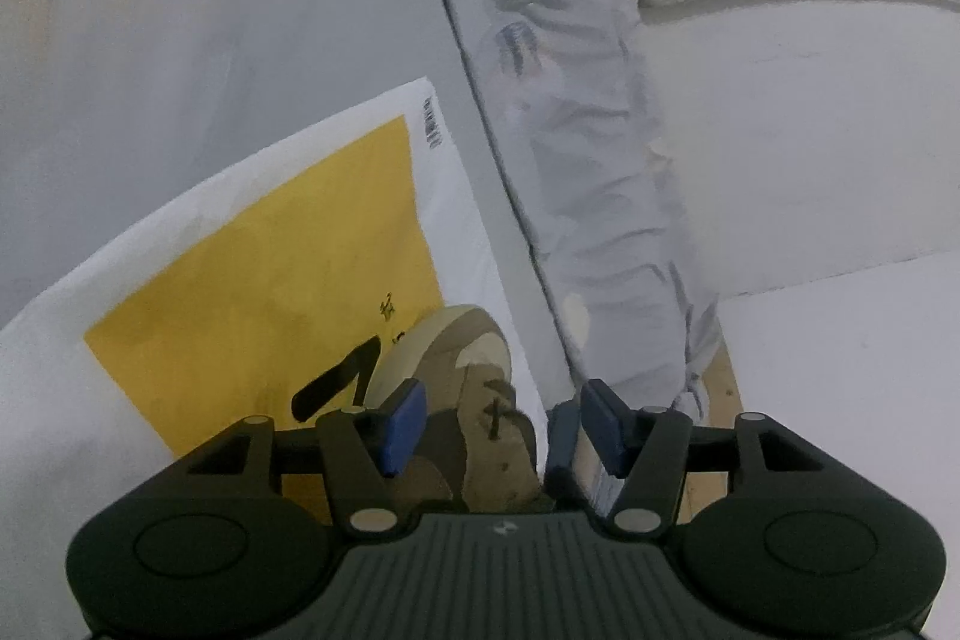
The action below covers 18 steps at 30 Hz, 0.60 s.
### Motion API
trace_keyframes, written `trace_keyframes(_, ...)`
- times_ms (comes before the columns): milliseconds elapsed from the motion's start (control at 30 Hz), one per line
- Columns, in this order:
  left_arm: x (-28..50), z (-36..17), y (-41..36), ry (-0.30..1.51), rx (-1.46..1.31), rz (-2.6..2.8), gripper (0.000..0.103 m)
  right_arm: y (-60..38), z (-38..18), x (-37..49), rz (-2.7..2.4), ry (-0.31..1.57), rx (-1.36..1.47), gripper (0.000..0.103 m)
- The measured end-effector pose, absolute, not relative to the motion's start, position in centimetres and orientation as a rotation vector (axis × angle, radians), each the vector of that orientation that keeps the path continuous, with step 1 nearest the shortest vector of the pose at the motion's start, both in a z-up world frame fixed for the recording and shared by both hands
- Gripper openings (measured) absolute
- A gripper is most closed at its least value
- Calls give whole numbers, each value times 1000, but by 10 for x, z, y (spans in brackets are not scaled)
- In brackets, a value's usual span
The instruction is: Lace up shoes with both hands
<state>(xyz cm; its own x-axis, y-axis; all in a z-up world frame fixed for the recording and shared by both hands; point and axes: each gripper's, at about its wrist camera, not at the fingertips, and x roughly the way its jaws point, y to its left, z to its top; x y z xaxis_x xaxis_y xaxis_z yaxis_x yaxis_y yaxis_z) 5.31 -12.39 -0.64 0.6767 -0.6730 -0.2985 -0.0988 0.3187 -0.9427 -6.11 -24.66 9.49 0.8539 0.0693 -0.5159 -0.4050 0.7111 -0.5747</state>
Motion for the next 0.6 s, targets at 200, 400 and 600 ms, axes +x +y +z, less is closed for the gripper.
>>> trace_keyframes(200,52,-6,-129,777,-1220,-418,56,-245,104,-67,227,497,-728,34)
trace_keyframes(400,51,-9,-127,769,-1258,-397,30,-248,109,-69,166,531,-667,34)
trace_keyframes(600,52,-8,-130,779,-1247,-396,7,-247,108,-74,153,512,-636,34)
